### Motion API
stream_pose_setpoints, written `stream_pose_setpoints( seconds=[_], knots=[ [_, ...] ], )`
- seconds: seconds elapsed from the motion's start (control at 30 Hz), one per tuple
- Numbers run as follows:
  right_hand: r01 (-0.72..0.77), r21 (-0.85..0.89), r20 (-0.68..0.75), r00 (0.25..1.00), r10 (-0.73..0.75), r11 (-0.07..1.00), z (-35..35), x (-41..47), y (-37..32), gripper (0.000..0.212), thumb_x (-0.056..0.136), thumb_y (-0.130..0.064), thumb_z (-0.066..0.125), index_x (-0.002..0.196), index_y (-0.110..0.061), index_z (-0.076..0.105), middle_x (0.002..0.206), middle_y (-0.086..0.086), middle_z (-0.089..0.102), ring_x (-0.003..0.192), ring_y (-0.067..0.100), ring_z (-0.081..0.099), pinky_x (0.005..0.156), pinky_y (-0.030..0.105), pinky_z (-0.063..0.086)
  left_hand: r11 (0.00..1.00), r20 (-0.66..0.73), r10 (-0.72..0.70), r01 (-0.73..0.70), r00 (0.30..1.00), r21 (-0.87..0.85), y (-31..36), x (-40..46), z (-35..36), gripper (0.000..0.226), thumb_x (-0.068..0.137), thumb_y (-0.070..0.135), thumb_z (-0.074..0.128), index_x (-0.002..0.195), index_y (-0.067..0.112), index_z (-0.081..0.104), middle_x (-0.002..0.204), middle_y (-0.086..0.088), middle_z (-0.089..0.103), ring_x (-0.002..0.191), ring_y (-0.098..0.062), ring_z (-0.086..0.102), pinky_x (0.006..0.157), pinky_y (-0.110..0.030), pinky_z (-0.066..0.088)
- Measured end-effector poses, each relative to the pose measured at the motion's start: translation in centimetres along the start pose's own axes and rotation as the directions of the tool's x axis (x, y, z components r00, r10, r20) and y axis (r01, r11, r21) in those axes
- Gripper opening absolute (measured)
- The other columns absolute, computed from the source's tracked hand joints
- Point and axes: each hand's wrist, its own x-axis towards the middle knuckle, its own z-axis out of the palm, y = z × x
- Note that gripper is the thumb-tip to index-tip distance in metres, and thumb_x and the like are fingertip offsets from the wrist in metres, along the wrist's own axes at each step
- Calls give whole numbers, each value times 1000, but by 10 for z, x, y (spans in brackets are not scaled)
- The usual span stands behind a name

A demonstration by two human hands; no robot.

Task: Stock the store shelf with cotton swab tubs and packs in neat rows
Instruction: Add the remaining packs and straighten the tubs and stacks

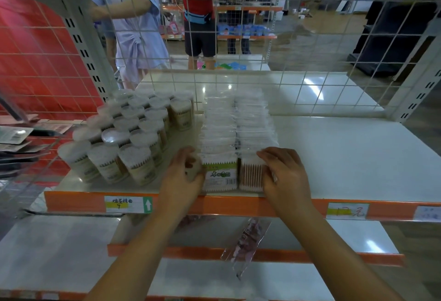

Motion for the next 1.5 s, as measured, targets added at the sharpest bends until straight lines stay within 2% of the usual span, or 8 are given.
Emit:
stream_pose_setpoints(
  seconds=[0.2, 0.3, 0.4, 0.8, 1.1, 1.27, 1.4, 1.5],
  knots=[
    [89, -67, -2, 996, -89, 994, -5, 7, 2, 37, 72, -10, 41, 93, -1, 71, 92, 12, 69, 95, 23, 45, 72, 42, 51, 853, -29, 420, -384, 907, 355, 41, 9, -18, 33, 80, 19, 58, 110, 5, 62, 104, -14, 62, 99, -34, 57, 80, -39, 48],
    [191, -112, 24, 982, -189, 975, -8, 8, 1, 39, 70, -11, 41, 93, -2, 71, 92, 11, 69, 94, 24, 45, 69, 39, 50, 683, 148, 579, -576, 802, 449, 55, -4, -4, 35, 72, 23, 49, 99, 9, 67, 93, -9, 64, 86, -30, 61, 67, -36, 52],
    [213, -132, 47, 977, -208, 968, -13, 9, 5, 39, 71, -15, 41, 93, -3, 71, 93, 10, 69, 94, 23, 45, 70, 38, 50, 639, 300, 564, -637, 769, 432, 60, -12, 14, 35, 61, 14, 71, 95, 9, 66, 91, -10, 64, 84, -30, 61, 66, -38, 55],
    [103, -146, 61, 994, -95, 984, -8, -17, 20, 31, 70, -16, 60, 97, -2, 66, 90, 11, 60, 90, 23, 43, 68, 39, 49, 697, 383, 443, -580, 811, 422, 44, -26, 26, 37, 73, 29, 38, 86, 10, 67, 91, -6, 63, 89, -26, 57, 66, -36, 55],
    [19, -35, 56, 998, -17, 999, -11, -11, 25, 28, 75, -29, 55, 83, -9, 73, 87, 14, 61, 90, 24, 46, 72, 38, 43, 705, 357, 476, -591, 804, 392, 36, -40, 28, 29, 75, 24, 42, 85, 10, 65, 90, -5, 60, 86, -25, 57, 67, -34, 51],
    [-133, 131, 260, 961, 95, 982, -18, -8, 21, 18, 72, -14, 66, 85, -4, 71, 88, 16, 65, 76, 36, 64, 67, 46, 54, 784, 355, 434, -542, 828, 304, 34, -42, 30, 29, 78, 25, 52, 101, 12, 64, 99, -3, 62, 94, -23, 59, 77, -33, 53],
    [-285, 202, 325, 922, 210, 937, -24, -3, 17, 17, 75, -2, 72, 92, -3, 71, 90, 12, 63, 78, 26, 62, 67, 26, 49, 959, 263, 241, -272, 934, 85, 47, -38, 22, 55, 85, 28, 65, 135, 17, 43, 126, 7, 48, 118, -9, 44, 91, -8, 26],
    [-412, 360, 262, 906, 333, 837, -37, 7, 6, 18, 74, -2, 73, 91, -9, 71, 85, -5, 63, 74, -4, 57, 65, 5, 42, 984, 219, 143, -116, 965, -134, 55, -33, 15, 52, 85, 25, 66, 131, 26, 42, 116, 16, 47, 104, 3, 47, 80, -3, 36]
  ],
)
